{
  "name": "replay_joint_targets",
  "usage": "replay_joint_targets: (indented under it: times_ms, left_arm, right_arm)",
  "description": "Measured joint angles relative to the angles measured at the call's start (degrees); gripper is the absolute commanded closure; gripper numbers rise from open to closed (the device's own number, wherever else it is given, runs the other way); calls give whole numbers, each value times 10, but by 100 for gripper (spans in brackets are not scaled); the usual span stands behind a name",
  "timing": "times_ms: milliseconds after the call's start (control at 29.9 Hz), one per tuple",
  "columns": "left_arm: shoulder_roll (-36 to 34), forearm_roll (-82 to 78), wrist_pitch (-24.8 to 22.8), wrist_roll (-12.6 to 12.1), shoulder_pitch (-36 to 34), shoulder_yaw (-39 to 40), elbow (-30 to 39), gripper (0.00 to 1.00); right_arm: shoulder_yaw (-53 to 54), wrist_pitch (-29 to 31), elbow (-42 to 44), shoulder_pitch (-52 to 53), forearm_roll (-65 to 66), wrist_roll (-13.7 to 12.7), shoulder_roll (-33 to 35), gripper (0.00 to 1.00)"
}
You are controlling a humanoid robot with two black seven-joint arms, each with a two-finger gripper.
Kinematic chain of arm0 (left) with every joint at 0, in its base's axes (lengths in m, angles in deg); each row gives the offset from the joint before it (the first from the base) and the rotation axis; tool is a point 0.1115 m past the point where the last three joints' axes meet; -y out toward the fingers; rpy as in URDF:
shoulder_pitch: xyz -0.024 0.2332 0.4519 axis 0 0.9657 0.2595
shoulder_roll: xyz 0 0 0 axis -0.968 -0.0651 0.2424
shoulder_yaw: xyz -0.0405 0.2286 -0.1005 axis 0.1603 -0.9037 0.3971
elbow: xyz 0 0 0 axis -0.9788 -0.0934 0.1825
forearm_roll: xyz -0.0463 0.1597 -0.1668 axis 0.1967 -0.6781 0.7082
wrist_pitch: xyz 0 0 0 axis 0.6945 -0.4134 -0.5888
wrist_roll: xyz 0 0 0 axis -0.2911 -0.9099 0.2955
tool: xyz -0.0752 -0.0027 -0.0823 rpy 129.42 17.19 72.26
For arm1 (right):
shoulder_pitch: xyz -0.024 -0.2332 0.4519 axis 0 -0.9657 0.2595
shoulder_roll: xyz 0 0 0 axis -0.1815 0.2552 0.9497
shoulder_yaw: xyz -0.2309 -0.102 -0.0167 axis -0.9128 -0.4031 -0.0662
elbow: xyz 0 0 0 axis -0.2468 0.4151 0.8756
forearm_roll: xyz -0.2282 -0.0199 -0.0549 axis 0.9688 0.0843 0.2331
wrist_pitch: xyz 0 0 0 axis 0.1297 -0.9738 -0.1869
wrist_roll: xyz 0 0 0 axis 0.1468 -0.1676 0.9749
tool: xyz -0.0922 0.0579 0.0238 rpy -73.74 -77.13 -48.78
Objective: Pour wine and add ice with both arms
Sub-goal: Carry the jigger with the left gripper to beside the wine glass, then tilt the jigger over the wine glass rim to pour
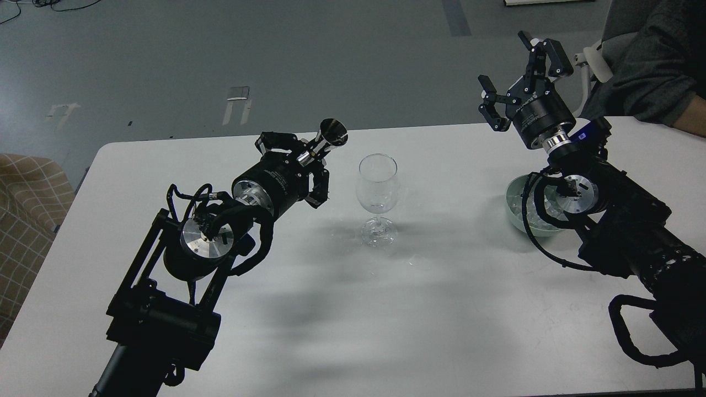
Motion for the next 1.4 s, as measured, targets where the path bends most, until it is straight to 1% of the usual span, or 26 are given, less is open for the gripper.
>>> replay_joint_targets:
  times_ms: [803, 970, 1405]
  left_arm:
    - [0, -53, -1, 0, 0, -34, 1, 100]
    - [0, -74, -1, -1, -2, -53, 1, 100]
    - [0, -108, -1, 2, -4, -65, 0, 100]
  right_arm:
    - [0, 0, 0, -1, 0, 0, -1, 0]
    - [0, 0, 0, -1, 0, 0, -1, 0]
    - [0, 0, 0, -4, 0, 0, -1, 0]
